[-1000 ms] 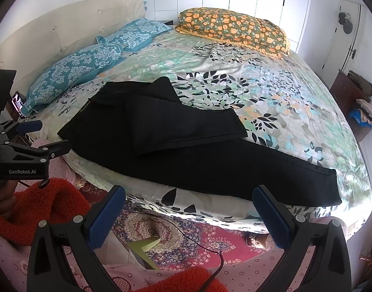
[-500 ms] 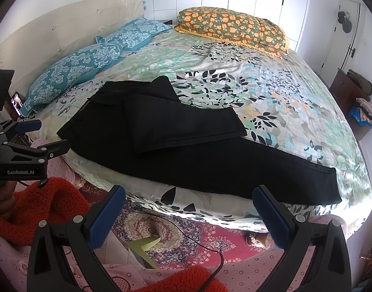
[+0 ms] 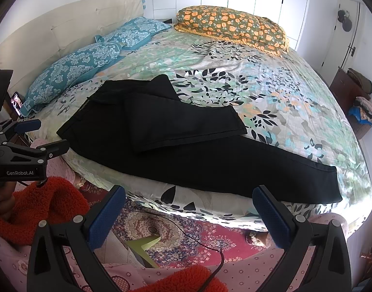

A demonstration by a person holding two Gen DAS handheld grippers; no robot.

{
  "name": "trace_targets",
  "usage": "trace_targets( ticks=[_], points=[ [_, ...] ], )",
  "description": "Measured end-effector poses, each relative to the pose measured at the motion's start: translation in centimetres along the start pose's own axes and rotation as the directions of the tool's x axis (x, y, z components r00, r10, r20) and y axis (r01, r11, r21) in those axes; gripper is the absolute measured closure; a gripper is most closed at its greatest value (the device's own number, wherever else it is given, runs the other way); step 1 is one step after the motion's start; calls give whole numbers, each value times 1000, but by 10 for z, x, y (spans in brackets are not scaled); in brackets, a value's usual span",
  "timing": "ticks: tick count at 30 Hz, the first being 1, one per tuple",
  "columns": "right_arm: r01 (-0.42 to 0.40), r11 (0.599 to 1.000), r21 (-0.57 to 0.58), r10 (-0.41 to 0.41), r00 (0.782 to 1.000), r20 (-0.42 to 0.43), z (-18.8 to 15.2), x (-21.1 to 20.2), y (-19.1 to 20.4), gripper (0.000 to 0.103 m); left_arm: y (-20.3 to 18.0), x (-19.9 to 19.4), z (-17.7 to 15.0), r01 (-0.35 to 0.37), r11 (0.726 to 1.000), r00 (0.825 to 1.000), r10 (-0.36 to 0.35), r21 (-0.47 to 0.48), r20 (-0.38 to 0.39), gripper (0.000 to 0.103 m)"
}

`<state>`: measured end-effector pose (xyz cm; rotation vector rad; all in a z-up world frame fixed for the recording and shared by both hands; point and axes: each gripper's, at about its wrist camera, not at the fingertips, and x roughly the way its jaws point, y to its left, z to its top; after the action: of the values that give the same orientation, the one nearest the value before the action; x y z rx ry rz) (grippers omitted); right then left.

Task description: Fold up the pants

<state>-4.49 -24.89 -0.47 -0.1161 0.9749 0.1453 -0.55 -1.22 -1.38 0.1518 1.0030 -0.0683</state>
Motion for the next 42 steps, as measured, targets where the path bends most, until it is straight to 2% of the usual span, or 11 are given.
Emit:
trace_targets(
  ticks=[42],
  points=[
    [-5,1000,3,5,1000,-21,-1,6,10,0,6,1,-2,-6,1000,1000,6,-8,-5,1]
  ],
)
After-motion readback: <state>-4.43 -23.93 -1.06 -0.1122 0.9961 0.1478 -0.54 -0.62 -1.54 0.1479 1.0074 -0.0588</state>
